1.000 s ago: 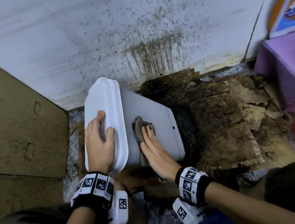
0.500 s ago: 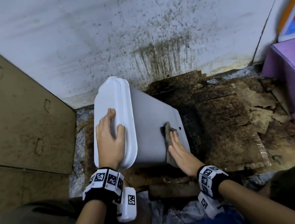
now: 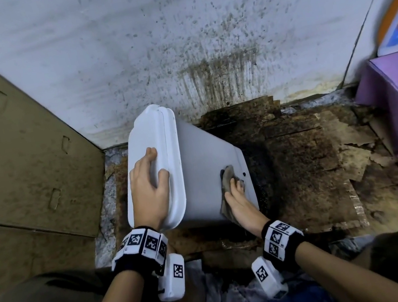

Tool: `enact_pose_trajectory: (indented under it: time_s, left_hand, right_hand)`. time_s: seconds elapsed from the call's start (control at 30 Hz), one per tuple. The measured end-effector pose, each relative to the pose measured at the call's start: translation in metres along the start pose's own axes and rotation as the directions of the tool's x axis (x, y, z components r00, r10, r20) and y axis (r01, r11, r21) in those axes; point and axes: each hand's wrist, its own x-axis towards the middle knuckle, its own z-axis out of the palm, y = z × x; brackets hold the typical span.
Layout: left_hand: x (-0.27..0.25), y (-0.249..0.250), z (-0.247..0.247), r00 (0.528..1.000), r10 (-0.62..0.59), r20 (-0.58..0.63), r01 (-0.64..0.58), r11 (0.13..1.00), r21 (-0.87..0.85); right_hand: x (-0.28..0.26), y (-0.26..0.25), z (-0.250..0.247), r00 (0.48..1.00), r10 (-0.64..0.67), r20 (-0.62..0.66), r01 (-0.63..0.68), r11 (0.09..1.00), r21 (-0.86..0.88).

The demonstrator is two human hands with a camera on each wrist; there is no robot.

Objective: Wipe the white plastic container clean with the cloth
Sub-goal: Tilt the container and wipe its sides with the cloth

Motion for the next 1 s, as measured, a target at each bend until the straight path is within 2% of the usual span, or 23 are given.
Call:
enact_pose_trajectory:
  time_s: [0.1, 0.2, 0.3, 0.37, 0.47, 0.53, 0.7, 0.83, 0.93, 1.0]
  left_hand:
    - [0.0, 0.004, 0.002, 1.0, -0.009, 0.008, 0.009, 1.0, 0.003]
    - [-0.001, 0.006, 0.002, 1.0, -0.015, 0.003, 0.015, 1.0, 0.011]
    - [-0.001, 0.006, 0.001, 1.0, -0.012, -0.002, 0.012, 1.0, 0.024]
    - [-0.001, 0.006, 0.001, 1.0, -0.013, 0.003, 0.013, 1.0, 0.016]
    - [-0.003, 0.009, 0.004, 1.0, 0.004, 0.003, -0.004, 1.0, -0.002]
    - [-0.002, 0.01, 0.006, 1.0, 0.01, 0.002, -0.01, 1.0, -0.005]
    - [-0.002, 0.01, 0.01, 1.0, 0.005, 0.003, -0.005, 1.0, 0.004]
    - [0.0, 0.006, 0.008, 1.0, -0.001, -0.005, 0.001, 1.0, -0.003]
    - [-0.001, 0.003, 0.006, 1.0, 0.002, 0.002, -0.002, 1.0, -0.012]
    - [-0.001, 0.004, 0.006, 1.0, -0.007, 0.011, 0.007, 1.0, -0.029]
  right_hand:
    - [-0.013, -0.023, 0.008, 0.995, -0.101, 0.016, 0.1, 0.994, 0.041]
    - [-0.029, -0.046, 0.016, 0.971, -0.24, 0.024, 0.238, 0.97, 0.056]
    - [-0.037, -0.064, 0.02, 0.946, -0.325, 0.005, 0.323, 0.942, 0.087]
    - [-0.037, -0.063, 0.023, 0.922, -0.378, -0.079, 0.379, 0.925, 0.0]
    - [-0.032, -0.058, 0.028, 0.851, -0.458, -0.256, 0.428, 0.888, -0.167]
    - [-0.027, -0.054, 0.032, 0.833, -0.462, -0.305, 0.427, 0.887, -0.176]
    - [-0.017, -0.052, 0.041, 0.881, -0.425, -0.209, 0.438, 0.899, 0.019]
    - [-0.01, -0.052, 0.04, 0.868, -0.426, -0.254, 0.462, 0.881, 0.101]
    - [-0.011, -0.056, 0.034, 0.876, -0.329, -0.352, 0.446, 0.831, 0.333]
    - [-0.013, -0.064, 0.03, 0.897, -0.248, -0.366, 0.407, 0.786, 0.466]
